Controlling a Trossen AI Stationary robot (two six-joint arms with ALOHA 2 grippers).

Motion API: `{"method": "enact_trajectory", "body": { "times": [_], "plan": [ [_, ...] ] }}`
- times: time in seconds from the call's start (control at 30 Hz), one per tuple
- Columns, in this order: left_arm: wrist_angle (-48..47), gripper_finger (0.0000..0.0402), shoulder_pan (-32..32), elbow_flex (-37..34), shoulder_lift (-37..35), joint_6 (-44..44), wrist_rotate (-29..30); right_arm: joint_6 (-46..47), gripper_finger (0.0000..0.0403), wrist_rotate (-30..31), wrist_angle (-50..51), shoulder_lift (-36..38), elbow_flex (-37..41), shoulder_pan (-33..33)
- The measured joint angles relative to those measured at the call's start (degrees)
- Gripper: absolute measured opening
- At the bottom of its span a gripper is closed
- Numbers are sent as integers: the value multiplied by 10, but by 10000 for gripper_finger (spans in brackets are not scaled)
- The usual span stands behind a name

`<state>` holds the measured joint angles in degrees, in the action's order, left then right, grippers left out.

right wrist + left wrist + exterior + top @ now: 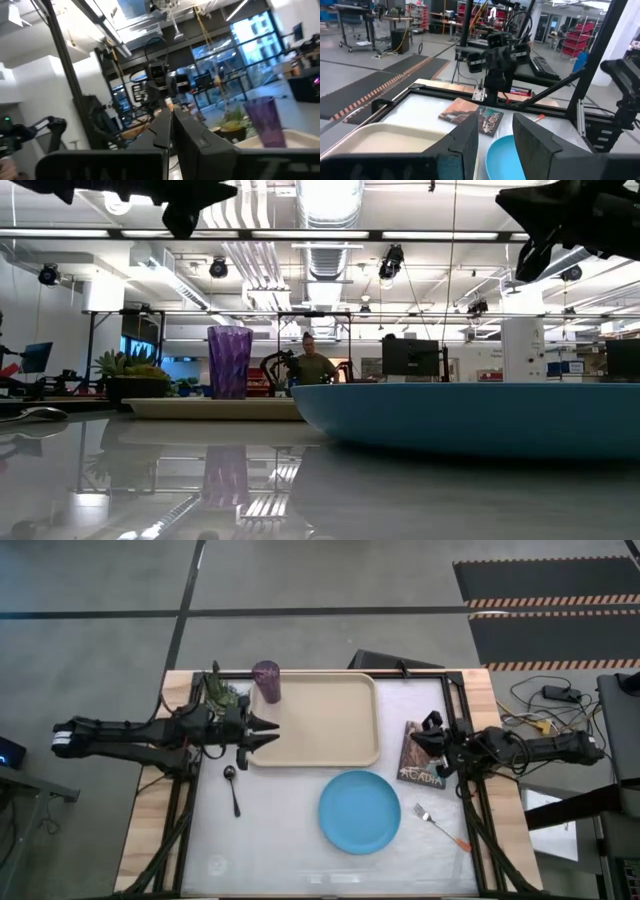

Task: Pick and place plate/cup/fork/spoon on tray
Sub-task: Put the orange fork on the brown tray to the bottom right of the violet cup

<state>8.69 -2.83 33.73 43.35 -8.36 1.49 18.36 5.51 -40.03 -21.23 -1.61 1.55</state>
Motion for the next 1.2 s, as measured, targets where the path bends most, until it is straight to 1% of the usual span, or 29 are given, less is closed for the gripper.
{"method": "enact_trajectory", "body": {
  "times": [0.13, 0.23, 0.3, 0.37, 0.47, 0.63, 0.8, 0.93, 1.03, 1.13, 1.2],
  "plan": [
    [1, 103, 0, -12, -7, 0, 0, 27, 9, 3, 1, -38, -19, 20],
    [-1, 103, 0, -13, -8, 2, 0, 41, 9, 4, 48, -67, -62, 36],
    [-1, 103, 0, -13, -7, 2, 0, 47, 9, 5, 108, -88, -102, 49],
    [-1, 103, 0, -13, -7, 2, -1, 57, 9, 5, 189, -109, -147, 62],
    [-1, 103, 0, -13, -7, 2, -1, 98, 9, 5, 302, -146, -215, 78],
    [-1, 103, 0, -12, -8, 2, -1, 158, 9, 6, 418, -218, -312, 105],
    [-1, 103, 0, -12, -7, 2, -1, 237, 9, 5, 533, -283, -395, 139],
    [-2, 103, 0, -12, -5, 2, -4, 313, 9, 3, 638, -329, -439, 173],
    [-1, 103, 0, -12, -5, 2, -4, 376, 9, 3, 706, -347, -464, 202],
    [0, 103, 0, -12, -3, 2, -4, 433, 9, 0, 761, -363, -469, 233],
    [-2, 103, 0, -12, -3, 2, -4, 469, 9, -8, 779, -371, -469, 255]
  ]
}}
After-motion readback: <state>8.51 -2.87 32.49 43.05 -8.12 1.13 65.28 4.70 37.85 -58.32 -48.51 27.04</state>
